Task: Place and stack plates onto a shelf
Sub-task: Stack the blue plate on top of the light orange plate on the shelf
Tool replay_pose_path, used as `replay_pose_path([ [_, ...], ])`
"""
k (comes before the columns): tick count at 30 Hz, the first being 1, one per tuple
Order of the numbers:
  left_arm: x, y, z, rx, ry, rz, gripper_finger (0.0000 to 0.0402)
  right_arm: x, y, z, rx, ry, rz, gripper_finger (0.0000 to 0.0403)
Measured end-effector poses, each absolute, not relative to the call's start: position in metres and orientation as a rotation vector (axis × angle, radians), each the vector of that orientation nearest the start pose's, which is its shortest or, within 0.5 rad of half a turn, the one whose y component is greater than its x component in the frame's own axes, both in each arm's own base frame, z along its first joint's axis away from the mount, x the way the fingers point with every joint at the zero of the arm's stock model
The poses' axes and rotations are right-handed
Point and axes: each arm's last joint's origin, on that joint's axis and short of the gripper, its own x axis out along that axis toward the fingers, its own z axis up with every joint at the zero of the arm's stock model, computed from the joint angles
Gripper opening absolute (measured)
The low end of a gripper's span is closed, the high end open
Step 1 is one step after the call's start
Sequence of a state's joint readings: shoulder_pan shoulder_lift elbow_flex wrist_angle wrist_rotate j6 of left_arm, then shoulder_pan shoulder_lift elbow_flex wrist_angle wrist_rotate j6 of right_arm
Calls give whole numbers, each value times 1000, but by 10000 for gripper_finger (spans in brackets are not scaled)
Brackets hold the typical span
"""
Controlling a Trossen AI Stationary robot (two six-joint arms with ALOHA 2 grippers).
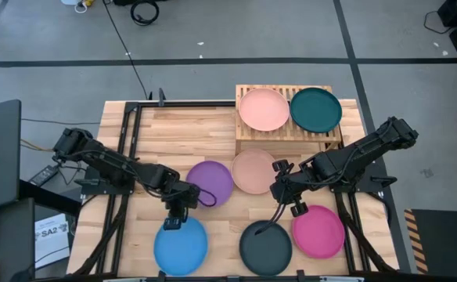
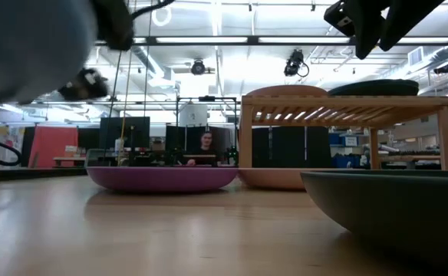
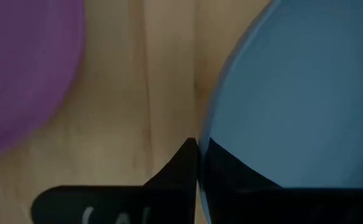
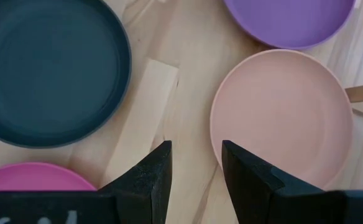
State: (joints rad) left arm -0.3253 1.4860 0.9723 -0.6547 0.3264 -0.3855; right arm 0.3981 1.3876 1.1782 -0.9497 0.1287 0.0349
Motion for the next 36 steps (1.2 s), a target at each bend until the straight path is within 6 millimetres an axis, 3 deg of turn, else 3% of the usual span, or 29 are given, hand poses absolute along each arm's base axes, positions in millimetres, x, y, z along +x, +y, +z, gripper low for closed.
replay_pose_path([
  [10,294,-59,265,-428,1097,-246,18,241,97,281,-279,1155,217,146],
  [22,311,28,321,-568,848,-27,18,235,95,279,-299,1230,213,146],
  [36,295,119,335,-767,660,263,18,233,94,278,-314,1251,218,146],
])
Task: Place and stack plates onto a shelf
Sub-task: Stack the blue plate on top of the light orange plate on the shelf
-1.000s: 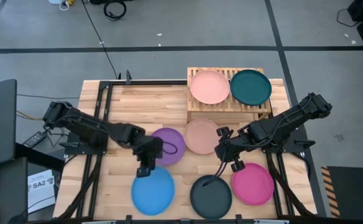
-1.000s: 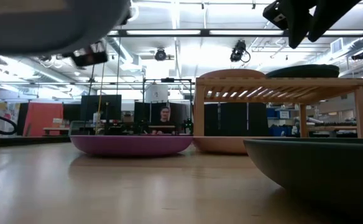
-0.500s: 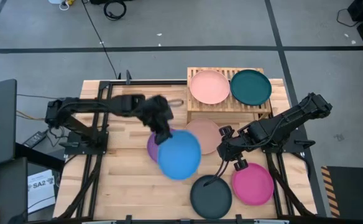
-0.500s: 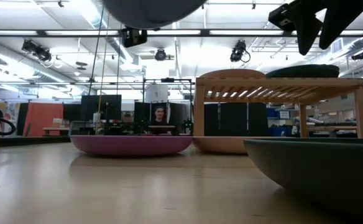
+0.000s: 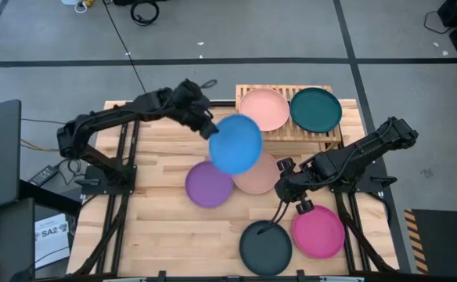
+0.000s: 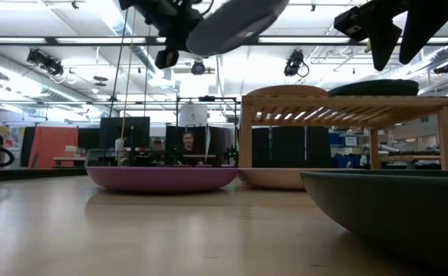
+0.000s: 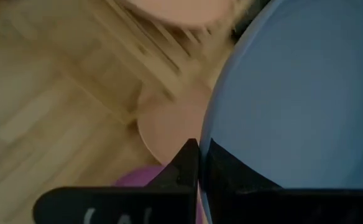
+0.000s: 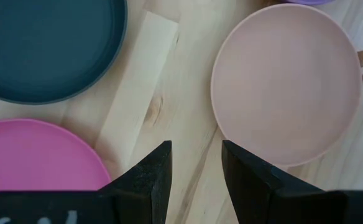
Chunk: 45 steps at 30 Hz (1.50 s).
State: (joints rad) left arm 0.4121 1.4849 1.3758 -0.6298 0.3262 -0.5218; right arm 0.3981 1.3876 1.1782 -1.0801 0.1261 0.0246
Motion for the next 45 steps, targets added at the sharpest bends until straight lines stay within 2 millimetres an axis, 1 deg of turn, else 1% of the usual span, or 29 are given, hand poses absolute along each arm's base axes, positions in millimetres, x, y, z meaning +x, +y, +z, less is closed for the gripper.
replay_pose_path([
  [4,292,137,341,-819,558,316,18,233,94,278,-315,1250,218,146],
  [9,291,154,350,-870,414,364,18,233,94,278,-315,1249,218,146],
  [13,292,164,356,-894,311,413,18,233,94,278,-327,1248,226,146],
  [16,293,169,358,-903,264,420,18,233,94,278,-340,1246,232,146],
  [18,298,172,358,-900,230,406,18,233,94,278,-345,1243,226,146],
  [23,311,180,346,-942,212,403,18,233,94,279,-367,1237,244,146],
  [36,339,197,295,-1039,312,451,18,234,94,279,-388,1230,259,146],
  [45,354,205,284,-1090,245,420,18,234,94,279,-387,1226,259,146],
])
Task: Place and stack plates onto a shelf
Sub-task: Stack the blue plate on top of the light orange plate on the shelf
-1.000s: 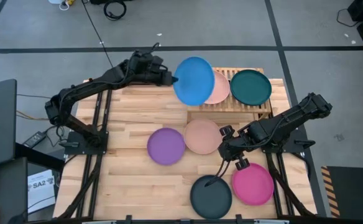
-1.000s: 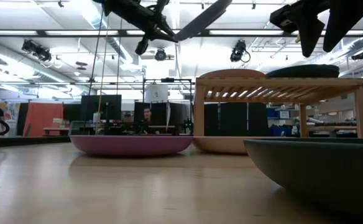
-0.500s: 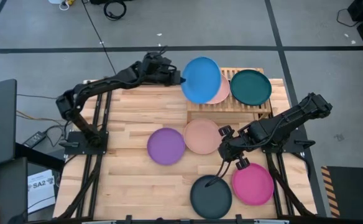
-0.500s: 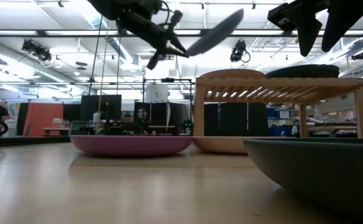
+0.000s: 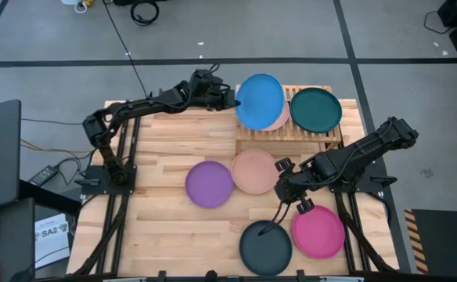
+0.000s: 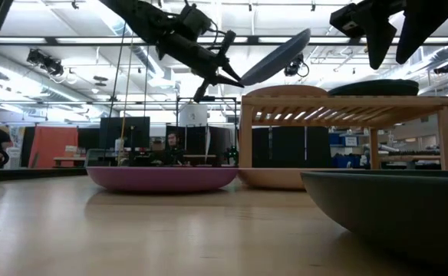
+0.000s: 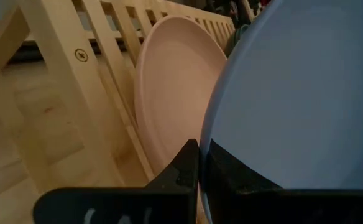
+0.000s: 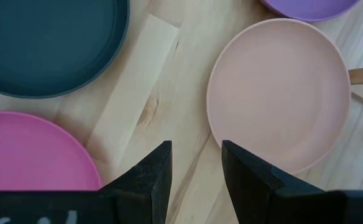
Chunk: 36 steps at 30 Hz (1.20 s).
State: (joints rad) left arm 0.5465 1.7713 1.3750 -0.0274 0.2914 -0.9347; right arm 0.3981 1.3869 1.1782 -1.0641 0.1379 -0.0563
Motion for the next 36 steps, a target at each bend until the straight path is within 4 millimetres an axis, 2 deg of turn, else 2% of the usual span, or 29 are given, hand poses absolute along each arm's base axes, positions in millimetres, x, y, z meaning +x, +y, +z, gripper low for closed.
replay_pose_path([
  [15,358,208,276,-1077,234,466,18,234,94,279,-386,1224,259,146],
  [36,359,207,276,-998,242,476,18,234,94,279,-385,1222,260,146],
])
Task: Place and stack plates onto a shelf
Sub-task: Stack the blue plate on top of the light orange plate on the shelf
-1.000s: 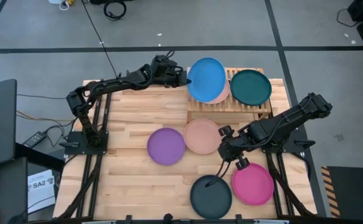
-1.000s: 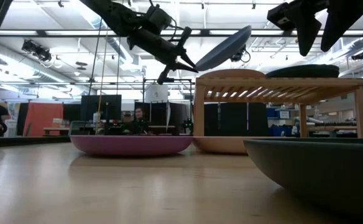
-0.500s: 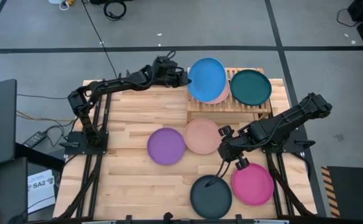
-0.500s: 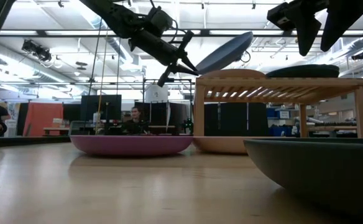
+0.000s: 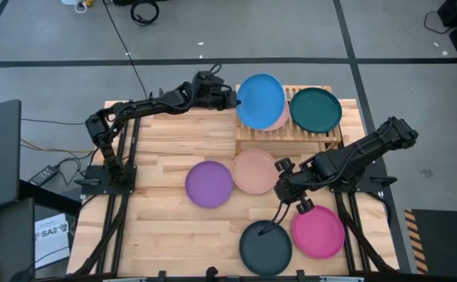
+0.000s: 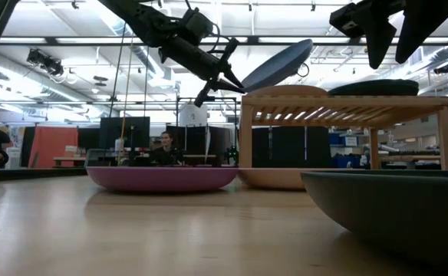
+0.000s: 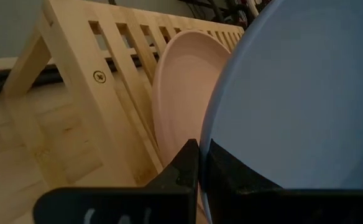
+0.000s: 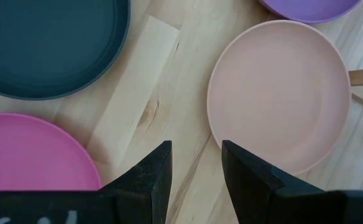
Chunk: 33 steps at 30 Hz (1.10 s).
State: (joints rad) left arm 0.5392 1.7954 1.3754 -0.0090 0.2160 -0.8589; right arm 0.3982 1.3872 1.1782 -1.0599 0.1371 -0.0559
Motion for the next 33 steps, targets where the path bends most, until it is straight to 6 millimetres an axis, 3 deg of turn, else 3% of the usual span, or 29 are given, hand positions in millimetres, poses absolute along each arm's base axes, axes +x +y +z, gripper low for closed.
replay_pose_path([
  [33,358,208,276,-976,239,493,46,234,94,279,-384,1222,260,146],
])
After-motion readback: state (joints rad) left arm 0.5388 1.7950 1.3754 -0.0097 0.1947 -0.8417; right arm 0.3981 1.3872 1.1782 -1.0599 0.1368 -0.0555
